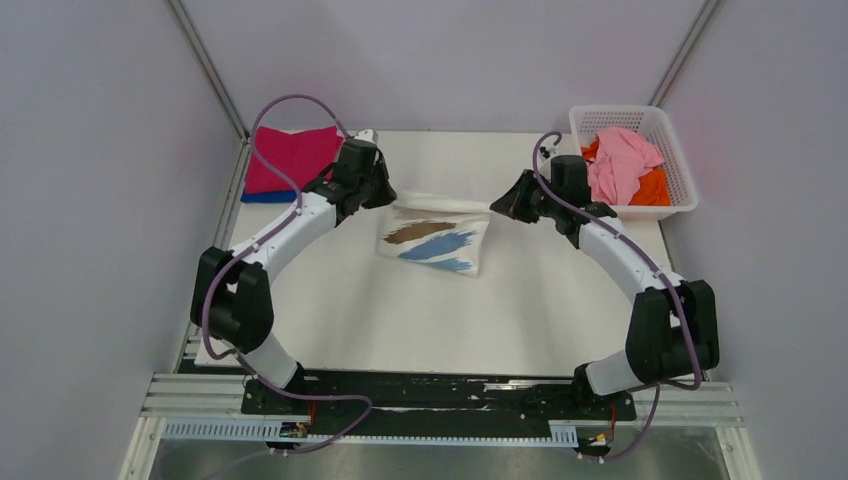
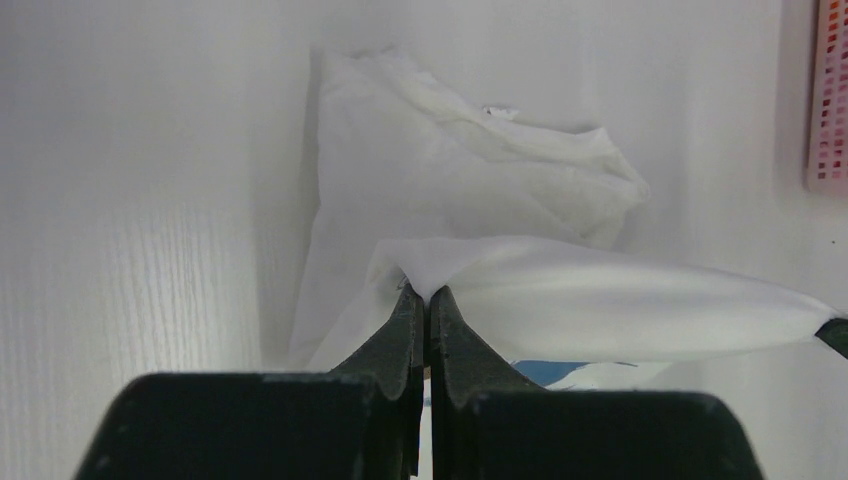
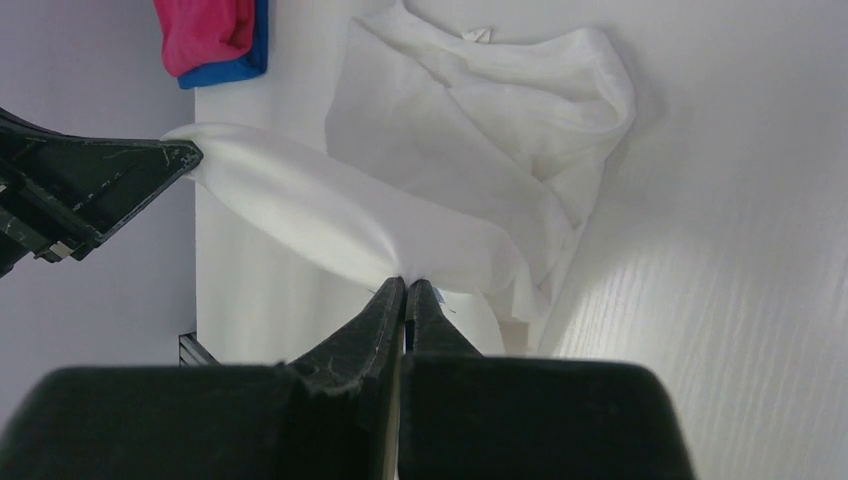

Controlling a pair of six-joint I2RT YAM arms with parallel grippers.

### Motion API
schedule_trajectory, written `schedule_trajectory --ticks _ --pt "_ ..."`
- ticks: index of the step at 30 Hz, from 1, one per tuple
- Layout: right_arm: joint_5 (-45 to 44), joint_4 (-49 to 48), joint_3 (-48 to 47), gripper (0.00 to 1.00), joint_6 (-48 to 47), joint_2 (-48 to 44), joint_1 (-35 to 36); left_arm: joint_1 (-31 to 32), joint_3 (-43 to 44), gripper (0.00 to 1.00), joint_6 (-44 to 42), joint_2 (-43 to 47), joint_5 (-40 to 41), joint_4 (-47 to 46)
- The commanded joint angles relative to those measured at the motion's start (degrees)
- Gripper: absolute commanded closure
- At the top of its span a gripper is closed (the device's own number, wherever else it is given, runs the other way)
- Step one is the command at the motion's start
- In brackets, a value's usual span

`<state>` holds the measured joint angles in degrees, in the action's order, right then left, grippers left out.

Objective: Fold and stack the t-shirts
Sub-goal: Fold the long partially folded tshirt into a neat square

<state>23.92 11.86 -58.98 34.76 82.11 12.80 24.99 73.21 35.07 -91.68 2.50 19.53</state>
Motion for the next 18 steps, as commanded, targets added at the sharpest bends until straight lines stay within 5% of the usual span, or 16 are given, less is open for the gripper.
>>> schedule_trajectory --ticks 1,13,15,17,18 --pt "-0.82 -2.48 -4.4 1.0 -1.66 4.38 -2.72 -2.52 6.04 1.0 -4.29 -5.89 2.02 -0.76" --pt "-1.7 -3.59 -10.17 1.0 -1.41 17.31 -5.59 -3.81 20.83 0.98 -5.02 -23.28 -3.34 3.92" --pt "-1.45 -4.92 -11.88 0.98 -2.01 20.29 -6.2 -4.22 22.37 0.87 -4.3 -24.77 -2.83 4.45" --pt "0.31 -5.44 -14.72 0.84 -2.31 23.51 -7.19 -4.7 24.17 0.55 -4.3 -26.03 -4.3 3.91" --pt "1.52 -5.44 -16.05 0.75 -2.34 24.78 -7.51 -4.93 25.14 0.22 -4.46 -26.82 -5.76 3.82"
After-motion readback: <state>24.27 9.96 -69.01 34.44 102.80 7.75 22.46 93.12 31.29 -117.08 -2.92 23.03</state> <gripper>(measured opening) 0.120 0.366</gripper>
